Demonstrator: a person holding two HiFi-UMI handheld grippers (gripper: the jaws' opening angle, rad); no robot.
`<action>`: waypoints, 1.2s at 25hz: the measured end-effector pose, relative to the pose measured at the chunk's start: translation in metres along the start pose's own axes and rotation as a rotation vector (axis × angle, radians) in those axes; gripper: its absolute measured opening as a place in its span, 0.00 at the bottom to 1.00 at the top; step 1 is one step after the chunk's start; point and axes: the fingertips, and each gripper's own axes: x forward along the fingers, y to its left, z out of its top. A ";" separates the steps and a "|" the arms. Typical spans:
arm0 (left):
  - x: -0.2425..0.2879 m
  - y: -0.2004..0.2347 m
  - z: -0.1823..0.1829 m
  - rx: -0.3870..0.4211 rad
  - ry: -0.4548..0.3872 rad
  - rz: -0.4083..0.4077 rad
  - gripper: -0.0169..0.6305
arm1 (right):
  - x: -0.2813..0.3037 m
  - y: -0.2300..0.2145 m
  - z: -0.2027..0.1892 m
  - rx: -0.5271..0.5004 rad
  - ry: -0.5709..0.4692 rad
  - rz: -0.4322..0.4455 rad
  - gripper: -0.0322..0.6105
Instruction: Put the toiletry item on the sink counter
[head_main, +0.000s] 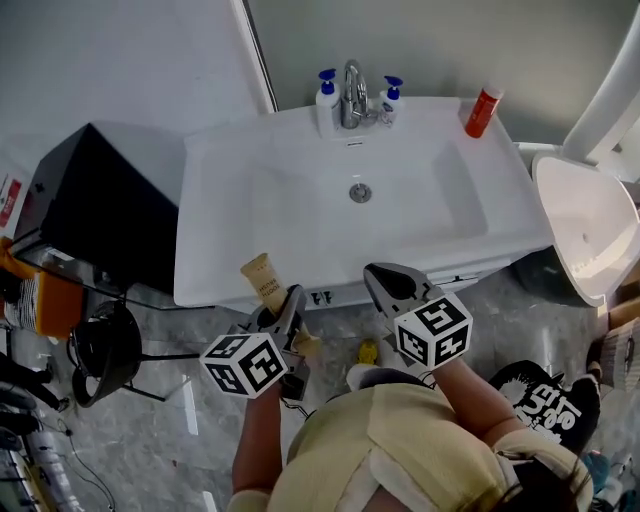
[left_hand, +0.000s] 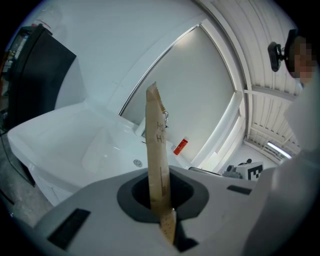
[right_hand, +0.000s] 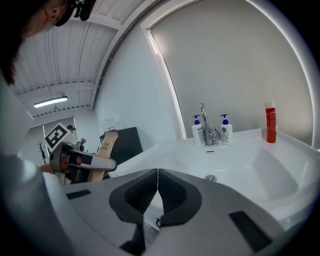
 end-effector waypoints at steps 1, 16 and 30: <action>0.006 0.002 0.004 -0.001 -0.004 0.004 0.08 | 0.004 -0.006 0.004 -0.002 -0.004 -0.001 0.09; 0.063 0.020 0.046 -0.037 -0.044 0.026 0.08 | 0.044 -0.058 0.024 -0.020 0.006 0.024 0.09; 0.119 0.056 0.084 -0.065 -0.001 0.015 0.08 | 0.096 -0.077 0.044 -0.014 0.025 0.005 0.09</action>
